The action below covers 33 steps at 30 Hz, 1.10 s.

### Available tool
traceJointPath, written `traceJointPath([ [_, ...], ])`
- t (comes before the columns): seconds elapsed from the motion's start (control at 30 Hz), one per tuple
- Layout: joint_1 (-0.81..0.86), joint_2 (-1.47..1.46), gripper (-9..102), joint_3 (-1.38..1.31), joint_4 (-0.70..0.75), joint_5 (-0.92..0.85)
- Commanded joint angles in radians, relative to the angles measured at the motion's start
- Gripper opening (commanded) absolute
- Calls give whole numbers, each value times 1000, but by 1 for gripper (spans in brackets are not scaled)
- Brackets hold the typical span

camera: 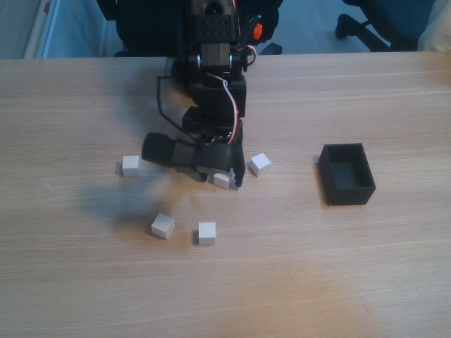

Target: Pick blocks and place them in the box.

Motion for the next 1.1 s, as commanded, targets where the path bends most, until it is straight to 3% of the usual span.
traceJointPath([
  [0.0, 2, -2, 20, -25, -20, -15],
  [0.3, -6, 25, 14, -8, 52, -26],
  [0.6, -44, 49, 0, -29, 133, -17],
  [0.73, -64, 77, 0, -69, 186, -21],
  [0.93, -199, 187, 0, -181, 345, 6],
  [1.07, -353, 227, 0, -247, 373, 20],
])
